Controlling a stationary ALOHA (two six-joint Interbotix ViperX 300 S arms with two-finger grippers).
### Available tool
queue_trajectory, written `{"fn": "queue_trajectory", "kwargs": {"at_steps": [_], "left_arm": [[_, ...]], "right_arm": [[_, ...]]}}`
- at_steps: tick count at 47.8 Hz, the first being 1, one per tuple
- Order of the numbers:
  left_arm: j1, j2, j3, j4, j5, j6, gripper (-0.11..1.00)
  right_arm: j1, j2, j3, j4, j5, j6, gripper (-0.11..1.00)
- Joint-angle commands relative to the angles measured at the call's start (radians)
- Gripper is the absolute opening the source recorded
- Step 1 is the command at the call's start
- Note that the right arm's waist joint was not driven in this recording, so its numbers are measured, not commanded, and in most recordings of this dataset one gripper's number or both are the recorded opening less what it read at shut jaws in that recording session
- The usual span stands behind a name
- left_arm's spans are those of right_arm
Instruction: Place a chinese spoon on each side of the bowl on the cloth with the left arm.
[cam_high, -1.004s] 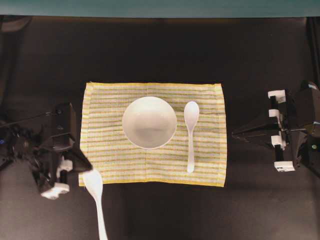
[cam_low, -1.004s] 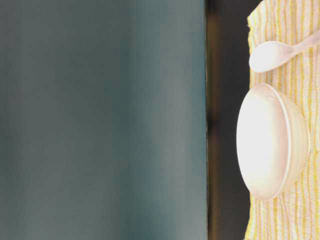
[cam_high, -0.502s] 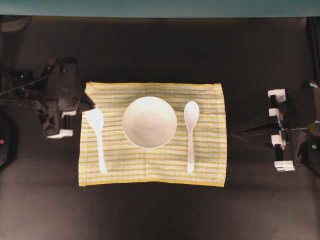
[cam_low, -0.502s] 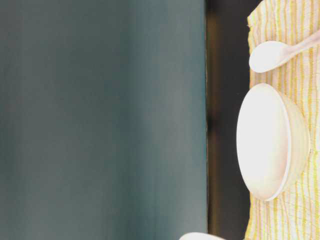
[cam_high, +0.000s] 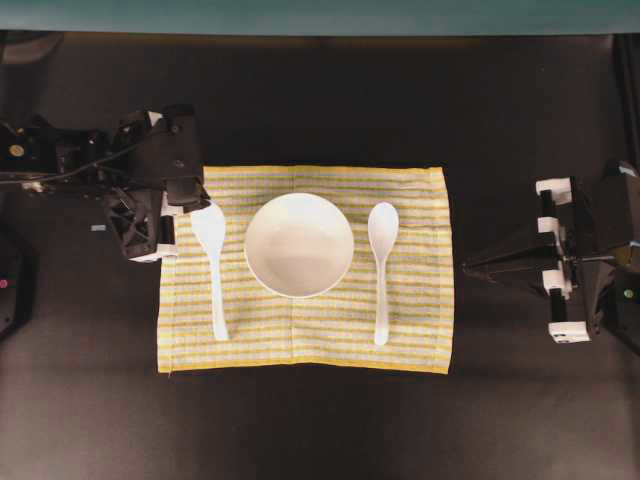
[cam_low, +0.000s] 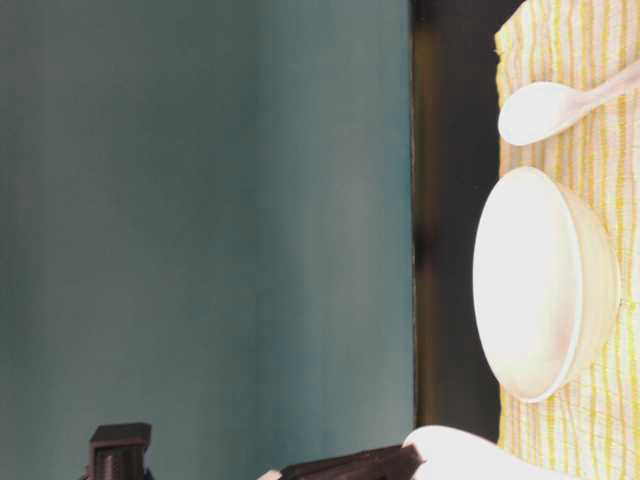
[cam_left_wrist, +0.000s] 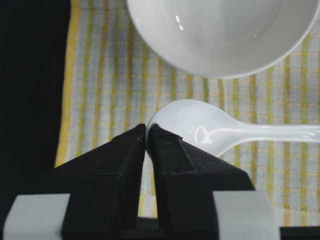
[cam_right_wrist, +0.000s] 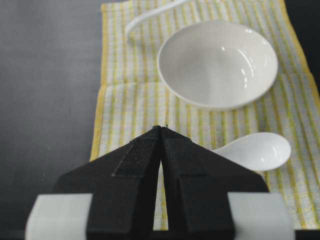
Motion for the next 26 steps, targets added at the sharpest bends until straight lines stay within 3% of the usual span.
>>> {"fn": "queue_trajectory", "kwargs": {"at_steps": [1,12,26], "left_arm": [[0.021,0.020,-0.011,0.002,-0.032,0.003,0.05],[0.098,0.063,0.044,0.002,-0.186,0.002,0.05],[0.103,0.130,0.158,0.002,-0.437,-0.009,0.06]], "right_arm": [[0.000,0.003,-0.020,0.002,-0.006,0.005,0.00],[0.000,0.008,-0.018,0.002,-0.008,0.005,0.00],[0.000,0.009,-0.018,0.002,-0.014,-0.003,0.00]]}}
